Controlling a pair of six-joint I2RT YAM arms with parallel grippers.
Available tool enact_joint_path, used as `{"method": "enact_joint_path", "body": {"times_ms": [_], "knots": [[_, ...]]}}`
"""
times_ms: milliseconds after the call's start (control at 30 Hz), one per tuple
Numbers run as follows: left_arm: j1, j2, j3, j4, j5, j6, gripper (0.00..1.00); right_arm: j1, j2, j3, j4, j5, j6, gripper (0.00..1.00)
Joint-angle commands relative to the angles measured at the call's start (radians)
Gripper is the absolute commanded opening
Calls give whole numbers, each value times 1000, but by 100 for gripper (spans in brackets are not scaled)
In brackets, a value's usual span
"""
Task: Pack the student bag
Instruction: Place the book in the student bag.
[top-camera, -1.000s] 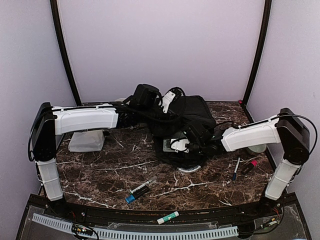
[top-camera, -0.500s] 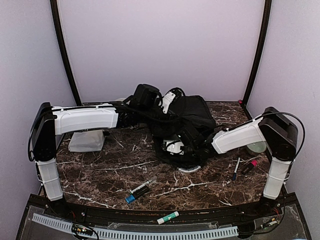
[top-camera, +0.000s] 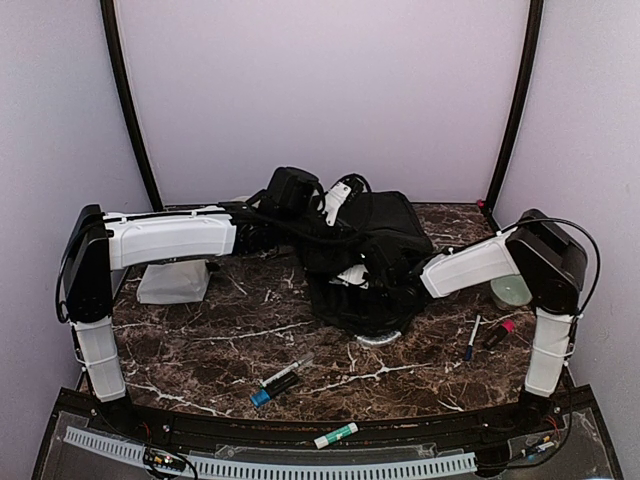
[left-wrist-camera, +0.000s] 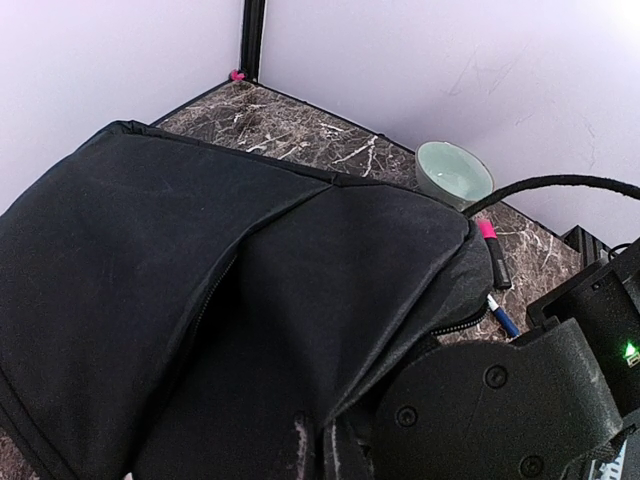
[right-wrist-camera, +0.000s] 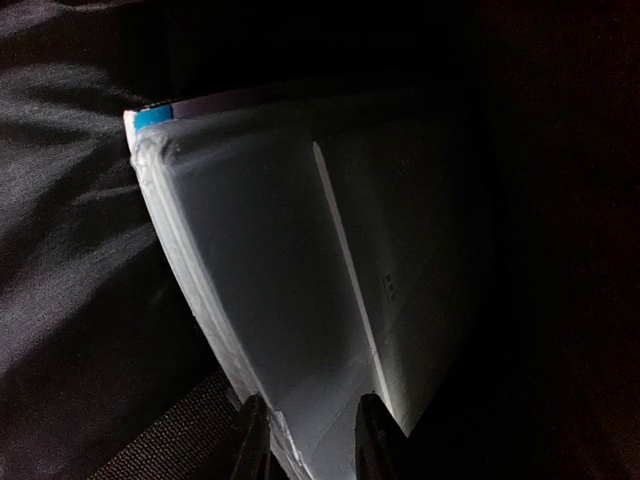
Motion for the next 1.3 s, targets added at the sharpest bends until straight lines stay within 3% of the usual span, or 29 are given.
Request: {"method": "enact_joint_path", "body": {"times_ms": [0, 333, 500, 567, 600, 633, 700, 867, 1000, 1167, 1267], "knots": [[-9, -81, 38, 45, 54, -9, 0, -1, 0, 9, -3, -11, 32, 30], [-7, -61, 97, -17, 35, 20, 0, 98, -179, -24, -258, -174, 101, 40], [-4, -46, 135, -64, 22, 39, 0, 141, -339, -41, -439, -414, 170, 45], [-3, -38, 156, -108, 18, 49, 11, 141, -398, -42, -504, -509, 193, 47], [-3, -37, 166, -135, 8, 56, 27, 141, -422, -39, -543, -561, 192, 48], [-3, -38, 171, -166, 8, 67, 37, 141, -444, -40, -580, -615, 192, 48], [-3, -49, 171, -232, 15, 107, 45, 139, -495, -53, -615, -699, 193, 48], [3, -121, 94, -385, -83, 158, 51, 87, -599, -116, -595, -860, 193, 51], [21, -196, -4, -451, -143, 155, 53, 13, -577, -109, -613, -1010, 196, 52], [69, -294, -118, -496, -278, 76, 55, -2, -538, -94, -650, -1101, 181, 49], [115, -349, -188, -508, -309, 42, 57, -2, -531, -106, -618, -1075, 199, 47]]}}
